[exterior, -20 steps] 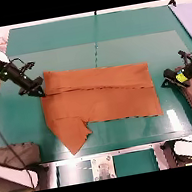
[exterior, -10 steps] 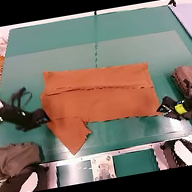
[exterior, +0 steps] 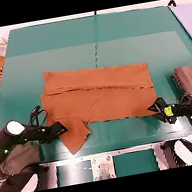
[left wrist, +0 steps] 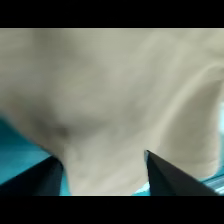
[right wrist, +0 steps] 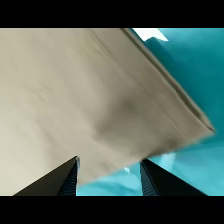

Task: Fold the shirts.

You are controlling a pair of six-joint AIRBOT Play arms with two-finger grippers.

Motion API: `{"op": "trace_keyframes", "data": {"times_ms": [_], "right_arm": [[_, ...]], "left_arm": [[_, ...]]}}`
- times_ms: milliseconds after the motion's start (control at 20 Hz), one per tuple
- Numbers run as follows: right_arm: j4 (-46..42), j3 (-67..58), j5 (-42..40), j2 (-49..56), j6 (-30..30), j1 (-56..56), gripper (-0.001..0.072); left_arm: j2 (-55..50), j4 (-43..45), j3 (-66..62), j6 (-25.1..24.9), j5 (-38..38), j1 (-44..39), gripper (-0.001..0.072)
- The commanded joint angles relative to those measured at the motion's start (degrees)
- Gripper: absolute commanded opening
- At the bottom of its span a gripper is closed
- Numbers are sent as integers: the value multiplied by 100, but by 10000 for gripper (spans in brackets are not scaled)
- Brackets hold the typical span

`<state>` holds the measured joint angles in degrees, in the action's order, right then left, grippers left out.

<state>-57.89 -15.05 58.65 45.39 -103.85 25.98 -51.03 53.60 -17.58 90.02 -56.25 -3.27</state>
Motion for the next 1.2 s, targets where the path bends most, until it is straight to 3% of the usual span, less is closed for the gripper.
{"op": "trace_keyframes", "data": {"times_ms": [0,50,100,200,250,450,700,950,1150], "right_arm": [[485,74,-734,254,114,-109,454],[682,72,-850,306,229,-208,451],[809,72,-966,330,302,-299,417],[911,57,-1110,328,516,-385,102],[903,28,-1084,328,695,-385,14],[345,-354,-284,299,949,-376,12],[-756,-1215,813,299,463,-376,13],[-269,-2371,629,531,710,-455,13],[-59,-3416,195,1665,846,-938,13]], "left_arm": [[4,-258,214,-20,621,-199,93],[4,-264,170,-105,461,-199,28],[7,-262,98,-267,188,-199,27],[7,-122,-153,-415,-254,-199,26],[7,20,-343,-413,-372,-199,26],[7,970,-1488,-387,-1250,-199,26],[7,1266,-2675,-398,-2236,-199,26],[-92,1340,-3512,-505,-1517,-199,25],[-1392,1353,-4586,-802,-1185,-199,26]]}}
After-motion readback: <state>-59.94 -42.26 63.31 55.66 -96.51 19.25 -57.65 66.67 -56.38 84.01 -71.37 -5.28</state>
